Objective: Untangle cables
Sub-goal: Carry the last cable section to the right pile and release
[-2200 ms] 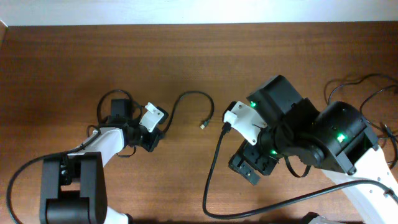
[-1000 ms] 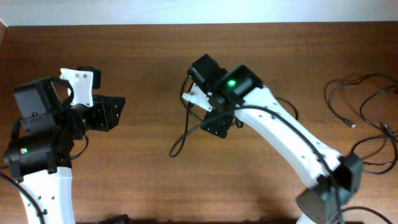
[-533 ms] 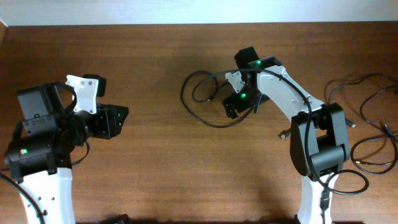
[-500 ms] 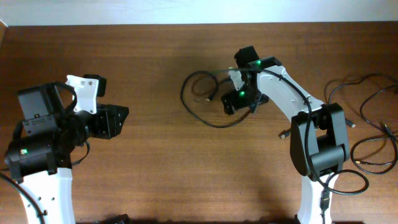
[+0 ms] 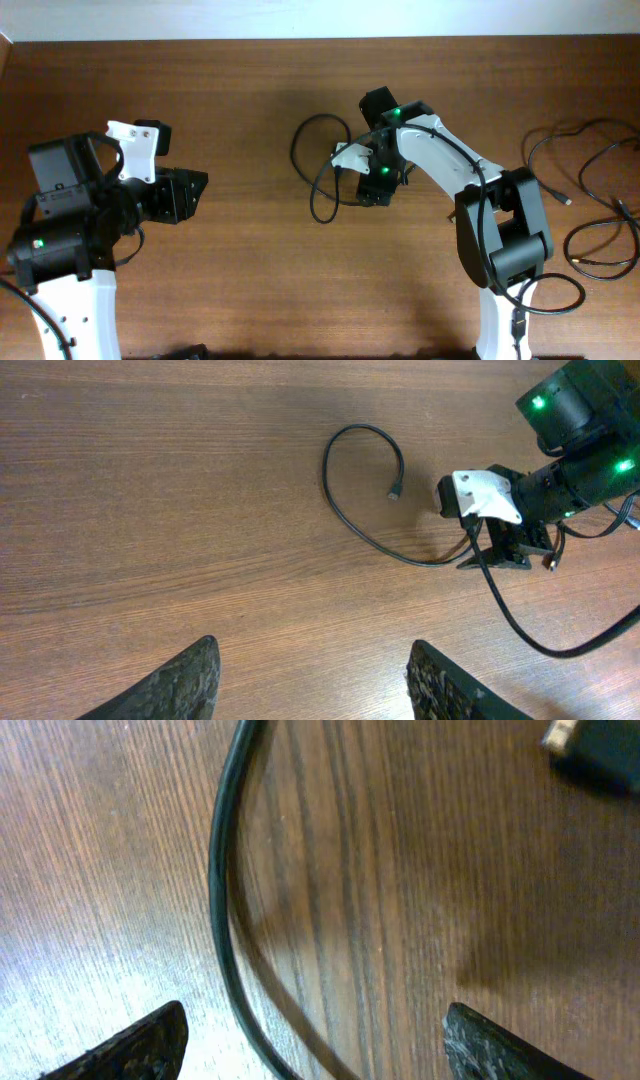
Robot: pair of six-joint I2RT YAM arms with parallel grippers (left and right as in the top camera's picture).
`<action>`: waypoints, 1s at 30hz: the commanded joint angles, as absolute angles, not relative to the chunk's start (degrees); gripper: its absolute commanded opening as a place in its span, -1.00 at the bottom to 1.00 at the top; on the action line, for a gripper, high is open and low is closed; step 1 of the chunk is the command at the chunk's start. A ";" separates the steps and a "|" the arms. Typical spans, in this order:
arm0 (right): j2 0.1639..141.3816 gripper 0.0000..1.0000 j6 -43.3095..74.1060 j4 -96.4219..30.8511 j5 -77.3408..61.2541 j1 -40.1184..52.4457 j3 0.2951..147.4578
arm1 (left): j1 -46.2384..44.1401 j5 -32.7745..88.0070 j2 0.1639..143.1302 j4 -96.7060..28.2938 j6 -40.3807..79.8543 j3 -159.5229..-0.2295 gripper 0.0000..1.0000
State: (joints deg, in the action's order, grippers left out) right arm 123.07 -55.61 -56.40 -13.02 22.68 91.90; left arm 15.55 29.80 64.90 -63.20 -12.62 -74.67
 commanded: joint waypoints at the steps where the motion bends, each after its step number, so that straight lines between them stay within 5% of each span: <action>1: 123.17 0.62 -59.27 -53.67 -13.50 22.85 85.12 | 15.64 29.80 64.38 -63.13 -13.37 -74.83 0.21; 3: 123.17 0.52 -60.01 -51.24 -13.52 22.85 80.95 | 15.66 29.80 64.38 -63.13 -13.37 -74.83 0.22; 4: 123.17 0.32 -60.01 -50.50 -13.52 22.85 80.16 | 15.64 29.80 64.38 -63.13 -13.37 -74.83 0.22; 6: 123.17 -0.92 -60.01 -50.02 -13.52 22.85 80.14 | 15.66 29.80 64.38 -63.13 -13.37 -74.83 0.22; 13: 121.84 -0.92 -57.28 -51.48 -23.38 22.87 81.91 | 15.64 29.78 64.38 -63.13 -13.37 -74.83 0.24; 17: 114.48 -0.92 -56.07 -51.46 -42.44 22.87 93.45 | 15.66 29.78 64.38 -63.13 -13.37 -74.83 0.24; 19: 114.13 -0.92 -47.09 -46.94 -42.33 22.63 99.68 | 15.66 29.78 64.38 -63.13 -13.39 -74.83 0.24; 23: 114.10 -0.92 -15.46 -38.39 -13.23 17.61 109.23 | 15.66 29.78 64.38 -63.42 -13.39 -74.83 0.25; 27: 110.21 -0.92 -9.93 -40.86 7.81 6.92 114.58 | 15.66 29.80 64.49 -63.59 -13.39 -74.83 0.25; 30: 105.45 -0.92 -8.86 -41.67 12.71 -11.53 115.09 | 15.64 29.80 65.63 -63.99 -13.39 -74.72 0.25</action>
State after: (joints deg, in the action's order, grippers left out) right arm 109.25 -10.68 -41.08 8.82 -2.44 113.21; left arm 15.55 29.80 64.93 -63.72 -12.62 -74.67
